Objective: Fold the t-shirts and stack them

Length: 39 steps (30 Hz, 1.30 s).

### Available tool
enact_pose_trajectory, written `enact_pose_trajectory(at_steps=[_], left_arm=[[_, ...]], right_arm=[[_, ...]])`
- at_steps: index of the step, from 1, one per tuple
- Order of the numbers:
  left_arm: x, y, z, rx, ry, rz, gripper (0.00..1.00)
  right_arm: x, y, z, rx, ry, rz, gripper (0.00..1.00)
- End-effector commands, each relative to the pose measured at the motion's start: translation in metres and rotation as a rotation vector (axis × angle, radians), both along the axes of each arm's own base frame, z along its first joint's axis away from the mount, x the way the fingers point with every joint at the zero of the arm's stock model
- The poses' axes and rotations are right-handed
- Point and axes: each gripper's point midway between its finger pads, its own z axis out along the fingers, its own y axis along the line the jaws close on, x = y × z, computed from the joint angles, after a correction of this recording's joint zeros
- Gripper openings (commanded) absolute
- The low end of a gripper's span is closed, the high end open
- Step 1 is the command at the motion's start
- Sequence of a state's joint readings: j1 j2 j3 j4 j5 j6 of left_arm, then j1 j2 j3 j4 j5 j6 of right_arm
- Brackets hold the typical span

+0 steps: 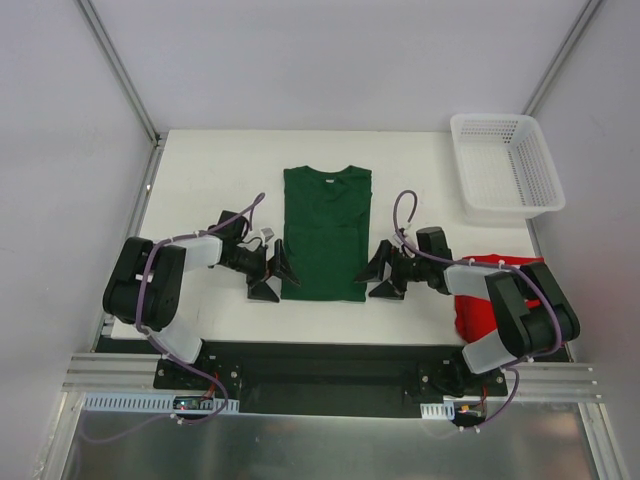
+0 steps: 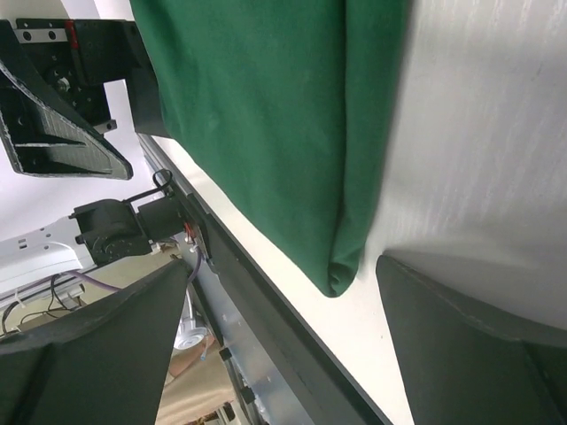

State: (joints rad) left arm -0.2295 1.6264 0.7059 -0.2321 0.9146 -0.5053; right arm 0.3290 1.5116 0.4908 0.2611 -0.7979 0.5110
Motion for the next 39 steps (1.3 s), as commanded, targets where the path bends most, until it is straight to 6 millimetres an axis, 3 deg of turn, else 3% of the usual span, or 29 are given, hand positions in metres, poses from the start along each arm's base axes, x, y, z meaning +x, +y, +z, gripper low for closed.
enact_pose_trajectory(at_steps=[1, 18, 21, 24, 26, 30, 36, 38, 39], left_arm=[[0.017, 0.002, -0.012, 0.046, -0.079, -0.018, 0.99], [0.023, -0.001, -0.023, 0.027, -0.077, -0.019, 0.98], [0.024, 0.000, -0.024, 0.041, -0.082, -0.013, 0.95], [0.024, 0.003, -0.026, 0.062, -0.084, -0.003, 0.82], [0.023, 0.004, -0.030, 0.073, -0.068, 0.005, 0.71], [0.019, 0.005, -0.033, 0.083, -0.052, 0.010, 0.64], [0.019, 0.005, -0.033, 0.087, -0.043, 0.020, 0.53], [0.017, 0.005, -0.034, 0.087, -0.029, 0.025, 0.50], [0.017, 0.005, -0.034, 0.086, -0.024, 0.028, 0.50]], right_arm=[[0.007, -0.003, -0.008, -0.027, -0.036, -0.005, 0.92], [-0.022, 0.016, -0.023, -0.004, 0.022, 0.038, 0.91], [-0.024, 0.017, -0.024, -0.005, 0.029, 0.041, 0.91], [-0.028, 0.017, -0.027, -0.011, 0.042, 0.049, 0.90], [-0.029, 0.016, -0.029, -0.015, 0.052, 0.049, 0.84], [-0.031, 0.016, -0.031, -0.021, 0.061, 0.049, 0.67], [-0.032, 0.015, -0.034, -0.038, 0.071, 0.048, 0.28], [-0.032, 0.014, -0.035, -0.045, 0.076, 0.050, 0.29], [-0.030, 0.014, -0.034, -0.049, 0.072, 0.049, 0.34]])
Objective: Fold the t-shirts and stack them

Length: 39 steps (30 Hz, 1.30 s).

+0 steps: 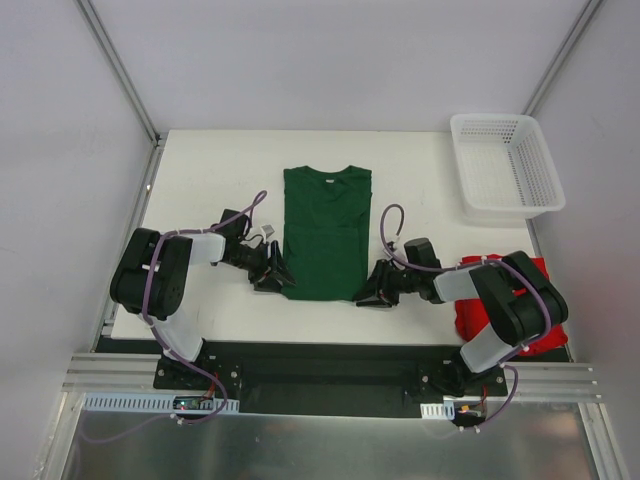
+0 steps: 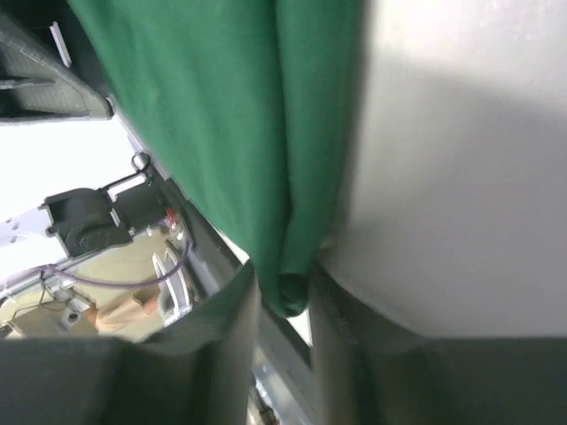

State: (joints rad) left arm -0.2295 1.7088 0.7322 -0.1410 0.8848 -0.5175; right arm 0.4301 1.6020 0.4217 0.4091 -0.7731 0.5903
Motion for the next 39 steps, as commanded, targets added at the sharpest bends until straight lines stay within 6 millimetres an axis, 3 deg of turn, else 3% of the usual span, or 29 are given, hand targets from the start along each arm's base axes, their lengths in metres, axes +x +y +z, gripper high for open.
enact_pose_trajectory(at_steps=[1, 6, 14, 26, 27, 30, 31, 36, 39], left_arm=[[-0.003, 0.007, -0.017, 0.067, 0.009, 0.016, 0.52], [-0.010, 0.008, -0.017, 0.072, 0.016, 0.021, 0.63], [-0.022, 0.008, -0.018, 0.091, 0.030, 0.021, 0.82], [-0.031, 0.010, -0.019, 0.120, 0.050, 0.012, 0.82], [-0.030, 0.010, -0.019, 0.120, 0.050, 0.012, 0.80], [-0.031, 0.011, -0.021, 0.130, 0.052, 0.008, 0.55], [-0.031, 0.011, -0.022, 0.131, 0.053, 0.010, 0.36], [-0.033, 0.012, -0.022, 0.145, 0.054, 0.007, 0.12], [-0.032, 0.013, -0.024, 0.150, 0.058, 0.007, 0.11]], right_arm=[[-0.003, -0.004, -0.008, -0.049, 0.006, 0.016, 0.34], [0.004, -0.003, -0.005, -0.066, -0.013, 0.021, 0.43], [0.015, -0.001, -0.002, -0.090, -0.033, 0.029, 0.44], [0.024, -0.007, -0.007, -0.117, -0.019, 0.000, 0.42], [0.024, -0.006, -0.007, -0.117, -0.019, 0.002, 0.39], [0.023, -0.007, -0.008, -0.116, -0.012, 0.003, 0.34], [0.023, -0.006, -0.007, -0.115, -0.012, 0.004, 0.32], [0.023, -0.006, -0.009, -0.116, -0.004, 0.003, 0.28], [0.022, -0.006, -0.009, -0.115, 0.000, 0.003, 0.26]])
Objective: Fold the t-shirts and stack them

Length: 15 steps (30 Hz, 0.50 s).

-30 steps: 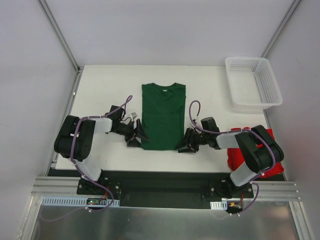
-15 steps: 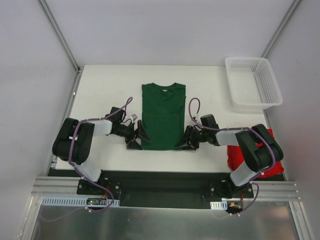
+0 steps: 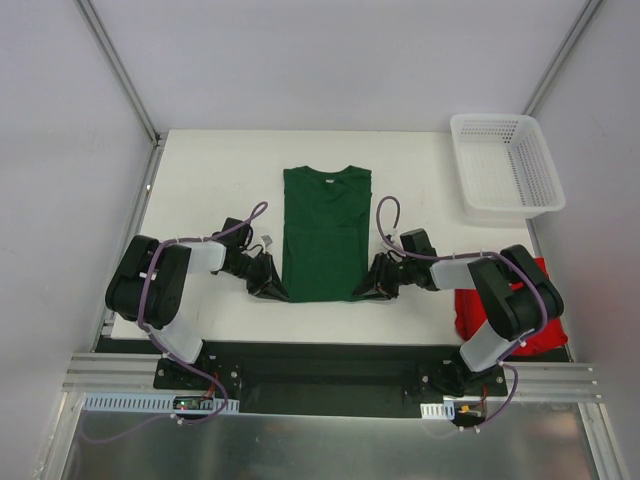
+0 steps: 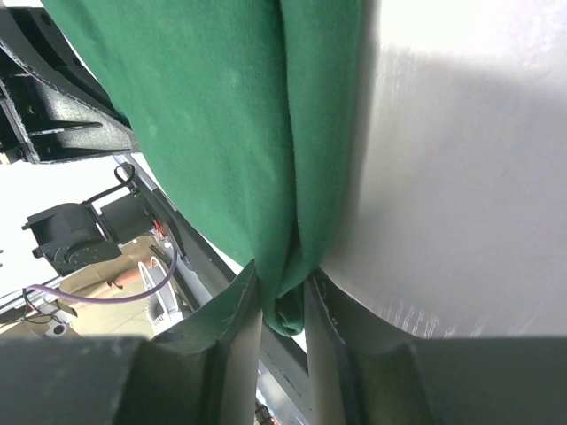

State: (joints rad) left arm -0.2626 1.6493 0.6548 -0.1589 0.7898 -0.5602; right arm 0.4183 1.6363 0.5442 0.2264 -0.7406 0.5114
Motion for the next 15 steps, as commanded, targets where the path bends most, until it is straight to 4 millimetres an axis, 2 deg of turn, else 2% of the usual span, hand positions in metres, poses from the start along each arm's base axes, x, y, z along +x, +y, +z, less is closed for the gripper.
enact_pose_trajectory(at_steps=[1, 4, 5, 7, 9, 15], left_arm=[[-0.007, 0.007, -0.011, 0.055, 0.014, -0.016, 0.11], [-0.006, 0.007, -0.012, 0.060, 0.017, -0.014, 0.10], [-0.006, 0.007, -0.012, 0.061, 0.017, -0.014, 0.10], [-0.005, 0.007, -0.011, 0.062, 0.010, -0.012, 0.03], [-0.005, 0.006, -0.008, 0.056, 0.005, -0.009, 0.00], [-0.010, 0.006, 0.003, 0.044, -0.012, -0.003, 0.00]], right_arm=[[0.005, -0.005, -0.008, -0.042, -0.013, -0.007, 0.24], [0.003, -0.005, -0.010, -0.043, -0.008, -0.005, 0.18], [0.000, -0.006, -0.010, -0.044, -0.003, -0.003, 0.08], [-0.002, -0.007, -0.011, -0.045, 0.002, -0.002, 0.01], [-0.007, -0.009, -0.013, -0.053, 0.017, -0.001, 0.01], [-0.018, -0.017, -0.002, -0.087, 0.007, 0.012, 0.01]])
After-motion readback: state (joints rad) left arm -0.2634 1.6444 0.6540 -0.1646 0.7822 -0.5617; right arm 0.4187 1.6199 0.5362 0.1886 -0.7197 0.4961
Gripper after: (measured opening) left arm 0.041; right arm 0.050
